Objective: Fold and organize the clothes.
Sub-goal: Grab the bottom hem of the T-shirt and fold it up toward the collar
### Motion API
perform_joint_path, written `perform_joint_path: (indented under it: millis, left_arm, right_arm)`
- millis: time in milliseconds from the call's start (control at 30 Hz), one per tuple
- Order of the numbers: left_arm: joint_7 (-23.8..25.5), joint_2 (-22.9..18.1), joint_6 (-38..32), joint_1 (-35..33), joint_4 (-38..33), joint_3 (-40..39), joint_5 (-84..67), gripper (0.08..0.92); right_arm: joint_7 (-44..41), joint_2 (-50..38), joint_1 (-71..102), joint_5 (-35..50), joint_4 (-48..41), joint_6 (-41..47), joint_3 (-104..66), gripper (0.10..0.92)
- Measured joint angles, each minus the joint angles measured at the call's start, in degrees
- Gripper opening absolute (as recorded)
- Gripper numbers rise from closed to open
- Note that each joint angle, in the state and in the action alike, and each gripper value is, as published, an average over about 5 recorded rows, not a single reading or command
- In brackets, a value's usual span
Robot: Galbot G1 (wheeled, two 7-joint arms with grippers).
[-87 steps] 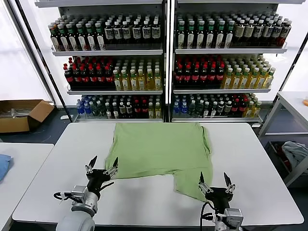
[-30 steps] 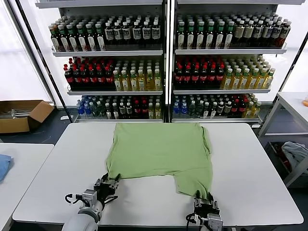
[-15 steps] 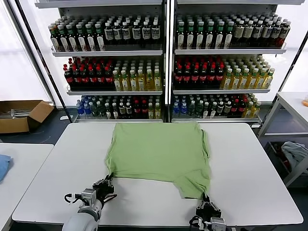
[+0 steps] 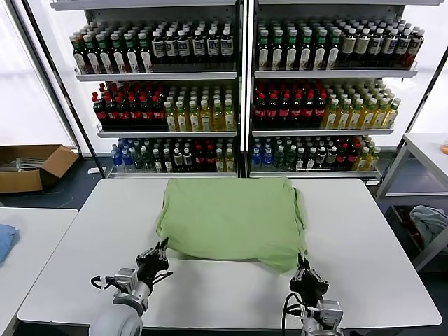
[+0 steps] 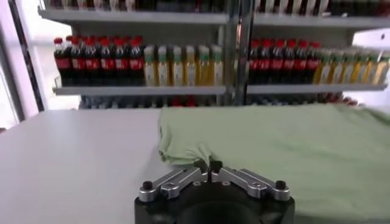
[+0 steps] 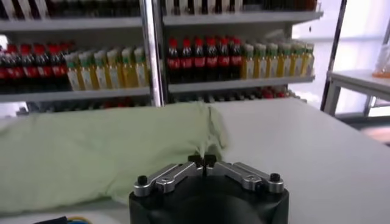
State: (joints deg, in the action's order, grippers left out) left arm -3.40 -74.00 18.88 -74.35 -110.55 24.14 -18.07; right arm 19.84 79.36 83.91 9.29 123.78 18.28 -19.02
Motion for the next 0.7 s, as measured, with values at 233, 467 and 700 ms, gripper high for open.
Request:
perform_joint_path:
  millis: [233, 467, 700]
  left_arm:
    - [-0.59, 0.49, -1.18, 6.07, 4.16, -1.22, -2.47, 0.084]
    - [-1.06, 0.45, -1.61, 13.97, 10.87, -2.91, -4.39, 0.084]
    - [-0.80, 0.09, -1.91, 21.56, 19.02, -4.47, -4.93, 0.084]
  right_arm:
    - [-0.71, -1.15, -8.10, 0.58, -6.03, -0.65, 0.51, 0.107]
    - [-1.36, -3.28, -18.14, 2.11, -14.64, -0.62, 1.81, 0.107]
    - [-2.45, -4.92, -27.05, 4.08, -23.13, -0.06, 3.33, 0.107]
